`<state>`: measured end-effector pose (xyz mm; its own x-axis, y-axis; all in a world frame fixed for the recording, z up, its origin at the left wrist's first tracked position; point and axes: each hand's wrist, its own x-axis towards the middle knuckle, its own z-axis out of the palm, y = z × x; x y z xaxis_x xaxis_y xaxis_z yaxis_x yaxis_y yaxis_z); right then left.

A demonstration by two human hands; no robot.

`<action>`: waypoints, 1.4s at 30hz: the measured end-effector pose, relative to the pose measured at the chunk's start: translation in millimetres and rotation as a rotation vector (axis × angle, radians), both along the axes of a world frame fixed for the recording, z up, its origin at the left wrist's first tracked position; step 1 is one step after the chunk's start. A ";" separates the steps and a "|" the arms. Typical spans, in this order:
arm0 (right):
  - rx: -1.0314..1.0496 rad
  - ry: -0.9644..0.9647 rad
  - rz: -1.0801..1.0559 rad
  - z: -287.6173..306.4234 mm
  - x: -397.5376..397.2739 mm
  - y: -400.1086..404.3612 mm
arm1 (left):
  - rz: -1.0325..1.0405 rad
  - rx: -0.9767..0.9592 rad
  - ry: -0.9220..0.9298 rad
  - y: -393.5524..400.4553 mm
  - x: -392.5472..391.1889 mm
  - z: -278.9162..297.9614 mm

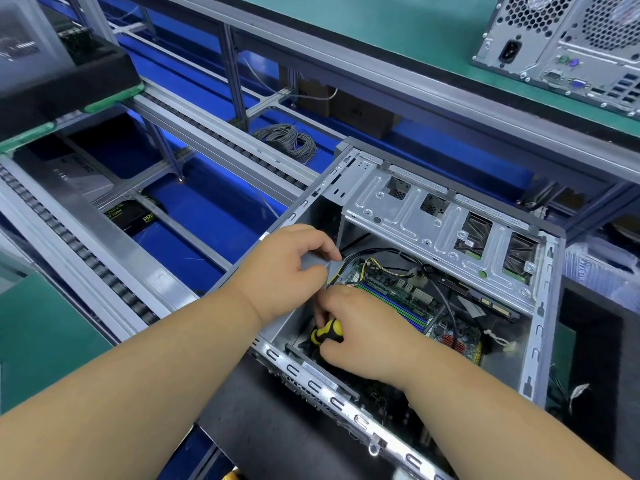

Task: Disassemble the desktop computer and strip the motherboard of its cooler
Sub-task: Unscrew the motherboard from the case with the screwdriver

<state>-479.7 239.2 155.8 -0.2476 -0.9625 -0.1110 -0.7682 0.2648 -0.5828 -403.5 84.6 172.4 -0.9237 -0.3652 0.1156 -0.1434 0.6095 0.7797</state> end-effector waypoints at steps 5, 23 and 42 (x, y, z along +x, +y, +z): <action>-0.021 -0.066 -0.099 1.0 -4.2 0.3 | 0.006 -0.002 0.006 0.3 0.5 -0.1; 0.008 -0.075 -0.043 -1.7 -5.2 -1.3 | 0.013 0.017 0.010 2.1 0.5 3.3; -0.025 0.008 0.076 10.7 10.3 -2.9 | 0.012 -0.007 -0.016 3.3 0.1 6.0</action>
